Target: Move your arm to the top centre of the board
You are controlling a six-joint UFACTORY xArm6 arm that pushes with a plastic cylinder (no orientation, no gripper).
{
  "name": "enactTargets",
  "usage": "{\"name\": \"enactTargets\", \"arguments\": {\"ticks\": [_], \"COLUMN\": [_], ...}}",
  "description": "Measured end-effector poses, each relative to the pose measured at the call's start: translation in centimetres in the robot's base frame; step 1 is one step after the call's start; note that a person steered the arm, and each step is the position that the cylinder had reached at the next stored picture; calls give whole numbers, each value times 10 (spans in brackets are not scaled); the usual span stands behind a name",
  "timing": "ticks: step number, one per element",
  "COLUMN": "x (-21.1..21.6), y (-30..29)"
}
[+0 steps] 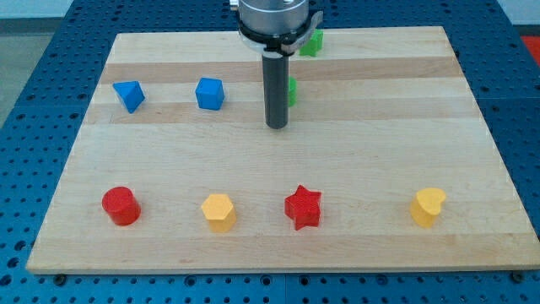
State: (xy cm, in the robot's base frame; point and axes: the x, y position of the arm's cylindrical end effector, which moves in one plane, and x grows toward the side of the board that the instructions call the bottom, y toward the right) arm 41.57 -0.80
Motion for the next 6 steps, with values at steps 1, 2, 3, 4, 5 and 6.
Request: {"name": "enactTargets", "arguments": {"ticks": [1,2,3,4,5,6], "x": [0,-16,-47,-74,-105,-144], "y": [-19,-32,-36,-34,-34,-34]}}
